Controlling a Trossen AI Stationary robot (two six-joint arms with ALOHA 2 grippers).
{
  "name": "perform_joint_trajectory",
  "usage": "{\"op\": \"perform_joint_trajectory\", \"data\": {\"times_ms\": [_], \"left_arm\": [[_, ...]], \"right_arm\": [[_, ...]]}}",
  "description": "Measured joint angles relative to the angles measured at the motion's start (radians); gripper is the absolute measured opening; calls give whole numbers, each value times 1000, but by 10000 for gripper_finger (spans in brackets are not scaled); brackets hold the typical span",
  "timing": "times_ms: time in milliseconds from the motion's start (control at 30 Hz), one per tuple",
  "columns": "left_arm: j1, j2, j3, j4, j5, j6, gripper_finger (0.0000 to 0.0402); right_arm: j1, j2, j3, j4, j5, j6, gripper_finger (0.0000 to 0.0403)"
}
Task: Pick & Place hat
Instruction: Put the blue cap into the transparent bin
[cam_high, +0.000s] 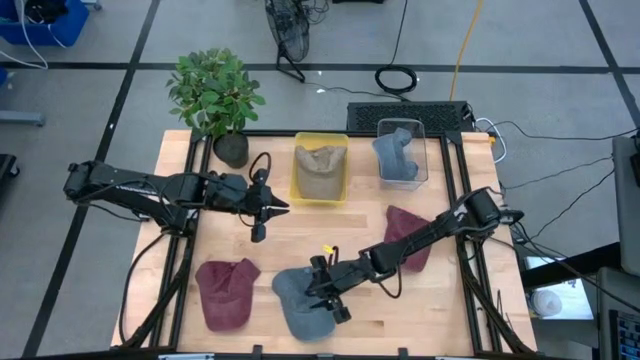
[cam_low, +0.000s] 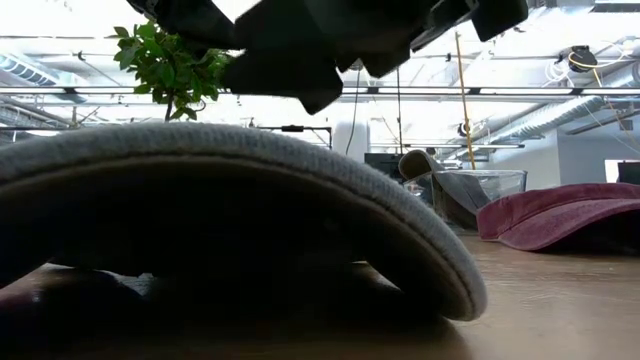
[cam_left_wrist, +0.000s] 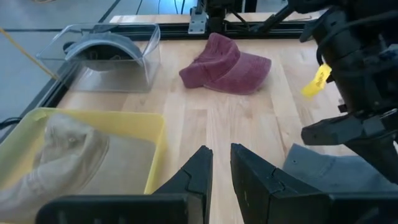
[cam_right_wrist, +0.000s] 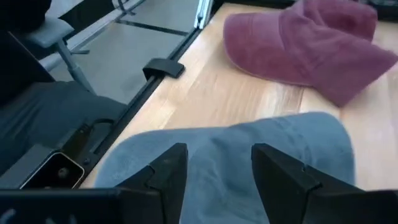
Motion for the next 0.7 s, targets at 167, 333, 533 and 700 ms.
{"op": "perform_joint_trajectory", "data": {"times_ms": [167,333,533,700], "left_arm": [[0,0,0,-2,0,6,65],[0,0,0,-2,0,15,65],[0,0,0,3,0,17,65],[0,0,0,9,-2,17,65]], "right_arm": [[0,6,-1,-15,-1,33,153],[5,5,-12,-15,0,59,153],[14,5,-69,37,2,96,147],[21,21,-98,151,2,98,146]]}}
